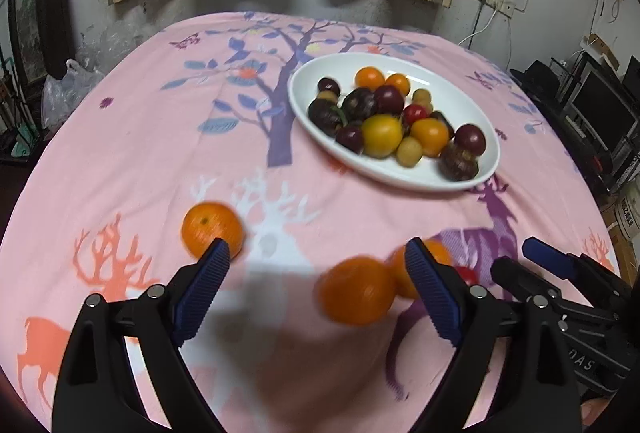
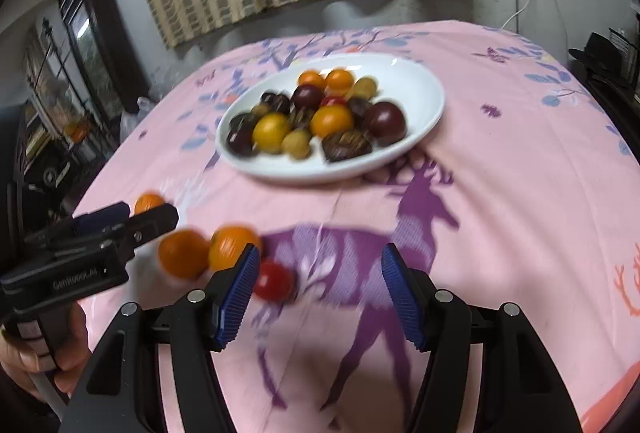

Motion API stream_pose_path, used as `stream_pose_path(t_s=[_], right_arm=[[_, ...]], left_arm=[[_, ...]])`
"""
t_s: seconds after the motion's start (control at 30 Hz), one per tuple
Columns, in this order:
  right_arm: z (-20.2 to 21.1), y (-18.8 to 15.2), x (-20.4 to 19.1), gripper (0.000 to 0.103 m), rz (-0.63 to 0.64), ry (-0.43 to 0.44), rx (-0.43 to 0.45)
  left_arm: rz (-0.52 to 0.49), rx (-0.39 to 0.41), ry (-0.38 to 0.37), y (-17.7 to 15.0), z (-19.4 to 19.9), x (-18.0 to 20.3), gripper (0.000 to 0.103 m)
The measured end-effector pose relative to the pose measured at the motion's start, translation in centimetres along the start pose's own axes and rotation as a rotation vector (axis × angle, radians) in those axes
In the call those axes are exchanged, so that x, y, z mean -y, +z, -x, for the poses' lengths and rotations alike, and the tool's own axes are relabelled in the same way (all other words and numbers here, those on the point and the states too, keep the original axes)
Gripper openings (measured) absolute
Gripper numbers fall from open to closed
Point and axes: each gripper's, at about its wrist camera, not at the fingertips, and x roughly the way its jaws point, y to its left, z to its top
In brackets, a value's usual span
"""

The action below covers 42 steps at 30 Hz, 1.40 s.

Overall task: Organize fruits
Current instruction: 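Carry the mangosteen and cherry over the white plate and open both grippers, then grasp a red tomato with the right gripper while the left gripper grasps an orange mandarin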

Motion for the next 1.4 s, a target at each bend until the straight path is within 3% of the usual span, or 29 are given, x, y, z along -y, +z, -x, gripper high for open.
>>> stream_pose_path(t_s=[0.1, 0.23, 0.37, 0.5, 0.57, 0.63, 0.67, 0.7, 1.03, 1.33, 1.4], right_arm=[[-0.5, -1.6, -1.3, 0.068, 0.042, 0.052, -0.079], [-1.3, -2.8, -3.1, 0.068, 0.138, -0.052, -0.101], [-2.6, -2.9, -4.3, 0.068, 0.186, -0.110, -0.120], [-3.5, -2.1, -5.0, 0.068, 0.197, -0.127, -0.112], [-3.8, -1.8, -5.4, 0.062, 0.216, -0.130, -0.104], [-3.8, -1.7, -5.8, 0.045, 0.226, -0.113, -0.102], [-3.7, -1.6, -5.9, 0.041, 0.223, -0.108, -0.101], [-3.5, -1.7, -5.9, 0.030, 0.223, -0.122, -0.094], [0.1, -3.3, -4.3, 0.030, 0.148, -0.058, -0.052], [0.9, -3.2, -3.3, 0.030, 0.113, -0.034, -0.035], [1.1, -3.0, -3.1, 0.030, 0.104, -0.034, -0.029]], left_arm=[[0.019, 0.013, 0.010, -1.3, 0.6, -1.0, 0.087], [-0.026, 0.045, 0.022, -2.1, 1.0, -1.5, 0.087], [-0.015, 0.053, -0.021, -1.8, 1.4, -2.3, 0.087], [-0.022, 0.046, -0.015, -1.6, 1.3, -2.1, 0.087], [-0.022, 0.041, -0.022, -1.6, 1.2, -2.0, 0.087], [-0.022, 0.038, -0.031, -1.6, 1.2, -2.0, 0.087], [-0.025, 0.037, -0.033, -1.7, 1.2, -1.9, 0.087], [-0.029, 0.038, -0.033, -1.7, 1.2, -1.8, 0.087], [-0.056, 0.038, -0.042, -2.2, 1.4, -0.9, 0.088], [-0.112, 0.012, -0.044, -2.9, 0.6, 0.4, 0.087], [-0.125, 0.004, -0.049, -3.2, 0.4, 0.6, 0.082]])
